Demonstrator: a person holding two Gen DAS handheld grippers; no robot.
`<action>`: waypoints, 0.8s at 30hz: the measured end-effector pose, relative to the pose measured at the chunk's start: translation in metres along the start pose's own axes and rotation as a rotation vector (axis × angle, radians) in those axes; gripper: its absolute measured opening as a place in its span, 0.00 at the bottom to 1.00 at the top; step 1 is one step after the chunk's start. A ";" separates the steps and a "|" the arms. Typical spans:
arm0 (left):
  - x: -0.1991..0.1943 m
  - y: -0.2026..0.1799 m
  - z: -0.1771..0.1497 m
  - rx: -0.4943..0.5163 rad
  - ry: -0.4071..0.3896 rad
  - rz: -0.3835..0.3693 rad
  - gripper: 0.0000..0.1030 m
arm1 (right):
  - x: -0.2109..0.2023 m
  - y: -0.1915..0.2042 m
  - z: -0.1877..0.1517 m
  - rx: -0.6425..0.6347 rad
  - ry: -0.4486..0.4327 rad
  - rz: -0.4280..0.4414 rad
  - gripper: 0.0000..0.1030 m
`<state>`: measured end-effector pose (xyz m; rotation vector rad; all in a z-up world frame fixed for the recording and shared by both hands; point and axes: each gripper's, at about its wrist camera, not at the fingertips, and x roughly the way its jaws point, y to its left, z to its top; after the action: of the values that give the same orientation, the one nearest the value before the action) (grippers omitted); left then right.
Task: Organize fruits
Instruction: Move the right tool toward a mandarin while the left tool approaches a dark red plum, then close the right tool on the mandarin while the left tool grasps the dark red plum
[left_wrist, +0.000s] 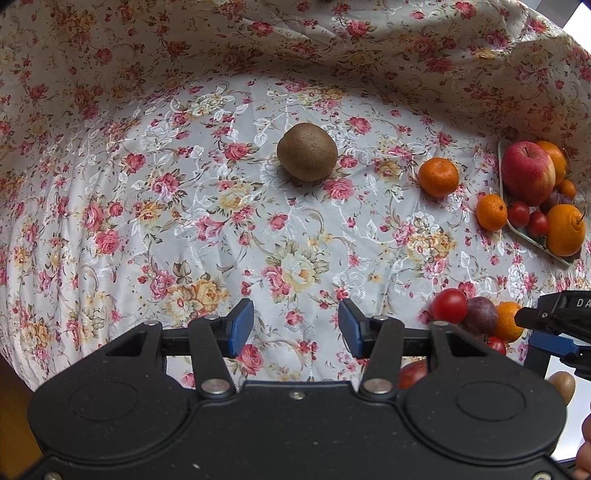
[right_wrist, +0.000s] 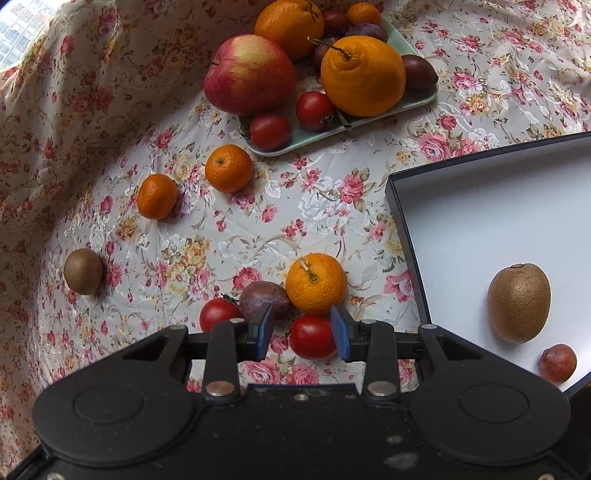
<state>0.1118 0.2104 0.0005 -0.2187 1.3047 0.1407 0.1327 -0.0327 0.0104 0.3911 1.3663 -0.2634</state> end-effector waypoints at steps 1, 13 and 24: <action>0.000 0.002 0.000 0.000 -0.001 0.000 0.55 | -0.001 -0.001 0.002 0.007 -0.014 -0.009 0.37; -0.002 0.018 0.001 -0.019 0.001 -0.022 0.55 | 0.024 0.000 0.006 0.070 -0.044 -0.073 0.40; -0.001 0.036 0.002 -0.053 0.006 -0.020 0.55 | 0.045 0.018 -0.002 0.049 -0.021 -0.166 0.44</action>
<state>0.1057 0.2462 -0.0012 -0.2769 1.3051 0.1576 0.1470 -0.0141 -0.0320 0.3148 1.3756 -0.4380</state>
